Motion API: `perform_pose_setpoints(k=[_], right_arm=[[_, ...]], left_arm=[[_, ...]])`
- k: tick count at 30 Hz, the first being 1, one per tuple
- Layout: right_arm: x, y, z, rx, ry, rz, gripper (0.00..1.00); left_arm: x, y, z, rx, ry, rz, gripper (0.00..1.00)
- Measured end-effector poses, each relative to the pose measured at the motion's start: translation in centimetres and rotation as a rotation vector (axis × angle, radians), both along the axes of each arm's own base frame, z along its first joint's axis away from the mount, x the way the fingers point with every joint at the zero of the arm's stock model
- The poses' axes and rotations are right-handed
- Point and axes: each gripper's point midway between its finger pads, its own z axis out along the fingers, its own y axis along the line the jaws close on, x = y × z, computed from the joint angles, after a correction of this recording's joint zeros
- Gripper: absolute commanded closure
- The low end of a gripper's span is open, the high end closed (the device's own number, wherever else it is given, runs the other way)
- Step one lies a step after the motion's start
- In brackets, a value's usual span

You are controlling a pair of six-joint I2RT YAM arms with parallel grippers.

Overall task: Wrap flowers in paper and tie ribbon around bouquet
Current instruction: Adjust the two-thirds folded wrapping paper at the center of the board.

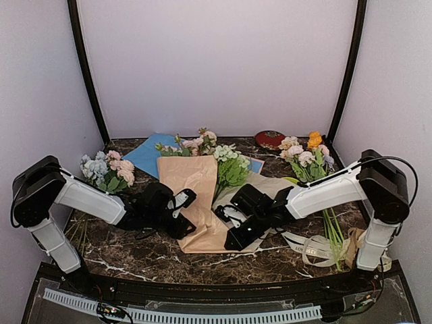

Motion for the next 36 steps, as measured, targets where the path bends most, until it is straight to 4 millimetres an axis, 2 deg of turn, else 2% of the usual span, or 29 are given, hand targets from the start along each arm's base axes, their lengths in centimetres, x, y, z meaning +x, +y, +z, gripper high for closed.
perform_pose_setpoints(k=[7,11,14,18,20,22,26,32,36], right_arm=[[0.0,-3.7,-0.1,-0.074,-0.033,-0.107,0.91],[0.1,-5.0,0.6,-0.117,-0.057,-0.132,0.85],[0.6,-3.1,2.7,-0.036,-0.061,-0.122,0.77],[2.8,2.1,6.9,0.174,-0.029,-0.145,0.78],[4.2,4.0,7.7,0.25,-0.012,-0.167,0.79],[5.0,5.5,7.8,0.299,0.02,-0.176,0.8],[5.8,7.1,7.4,0.321,0.058,-0.183,0.82],[6.7,8.6,9.7,0.358,0.036,-0.165,0.83],[7.1,7.7,10.7,0.318,-0.023,-0.163,0.82]], left_arm=[[0.0,0.0,-0.1,0.035,-0.02,0.006,0.44],[0.1,0.2,0.0,0.057,-0.03,0.019,0.44],[0.5,0.4,-0.1,0.072,-0.04,0.036,0.44],[1.1,0.2,-0.1,0.089,-0.051,0.05,0.44],[1.4,0.0,-0.2,0.092,-0.055,0.057,0.44],[1.5,-0.1,-0.1,0.092,-0.056,0.061,0.44],[1.6,-0.1,-0.1,0.088,-0.056,0.068,0.44],[1.6,-0.1,-0.1,0.078,-0.046,0.081,0.44],[1.5,-0.2,-0.1,0.071,-0.038,0.087,0.44]])
